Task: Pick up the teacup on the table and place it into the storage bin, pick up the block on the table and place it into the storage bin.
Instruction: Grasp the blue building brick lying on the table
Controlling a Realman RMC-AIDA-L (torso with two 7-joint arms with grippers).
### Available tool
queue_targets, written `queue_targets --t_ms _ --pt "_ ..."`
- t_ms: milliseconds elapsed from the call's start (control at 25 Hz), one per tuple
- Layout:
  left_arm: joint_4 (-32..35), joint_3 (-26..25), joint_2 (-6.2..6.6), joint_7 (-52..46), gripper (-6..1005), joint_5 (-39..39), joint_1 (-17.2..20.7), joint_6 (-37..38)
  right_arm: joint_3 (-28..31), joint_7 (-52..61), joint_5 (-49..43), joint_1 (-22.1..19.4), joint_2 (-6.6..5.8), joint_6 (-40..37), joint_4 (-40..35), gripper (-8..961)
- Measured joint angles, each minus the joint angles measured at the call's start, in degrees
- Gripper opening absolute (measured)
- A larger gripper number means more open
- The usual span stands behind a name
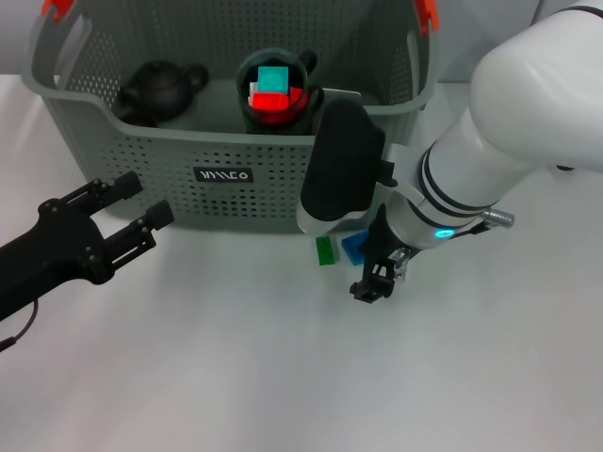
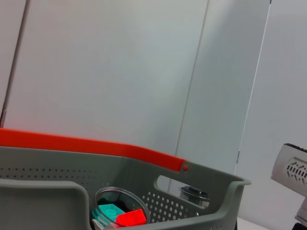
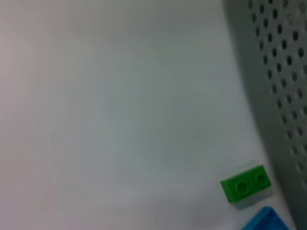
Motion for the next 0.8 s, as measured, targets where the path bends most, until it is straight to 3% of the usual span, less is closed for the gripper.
queue_targets --t_ms 800 --pt "-0.1 0.0 0.0 0.0 627 0.3 0.0 -0.6 -1.0 -0.4 0.1 0.1 0.17 2.3 1.0 576"
